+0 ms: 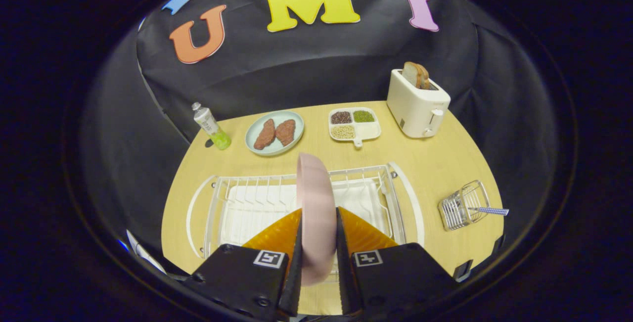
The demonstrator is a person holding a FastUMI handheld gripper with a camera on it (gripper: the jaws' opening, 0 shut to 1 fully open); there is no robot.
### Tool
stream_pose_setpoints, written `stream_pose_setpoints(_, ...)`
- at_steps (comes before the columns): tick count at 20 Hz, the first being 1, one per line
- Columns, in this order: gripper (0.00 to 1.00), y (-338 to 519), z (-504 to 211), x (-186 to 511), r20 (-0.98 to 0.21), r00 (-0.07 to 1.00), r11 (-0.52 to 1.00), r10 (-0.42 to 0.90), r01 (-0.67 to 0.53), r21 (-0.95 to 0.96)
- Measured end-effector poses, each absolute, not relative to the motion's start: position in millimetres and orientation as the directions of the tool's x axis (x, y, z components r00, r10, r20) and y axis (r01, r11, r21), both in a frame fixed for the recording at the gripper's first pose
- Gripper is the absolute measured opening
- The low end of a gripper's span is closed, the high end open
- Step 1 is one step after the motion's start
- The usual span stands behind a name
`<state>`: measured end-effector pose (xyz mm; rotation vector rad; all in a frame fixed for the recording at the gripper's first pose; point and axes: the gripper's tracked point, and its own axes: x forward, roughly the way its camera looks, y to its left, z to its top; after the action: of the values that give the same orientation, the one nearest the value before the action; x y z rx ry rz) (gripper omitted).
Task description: Take the plate from the dish rack, then take the spoon from the basket and place it into the plate.
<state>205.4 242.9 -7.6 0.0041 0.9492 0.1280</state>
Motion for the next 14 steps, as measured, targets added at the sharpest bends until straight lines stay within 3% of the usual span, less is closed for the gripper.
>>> stream_pose_setpoints(5,0.33,238,21,194,-0.779,0.610,0.988,0.147,-0.131,0.084)
stream_pose_setpoints(14,0.20,200,-11,115,-0.753,0.531,0.916,0.388,-0.135,0.377)
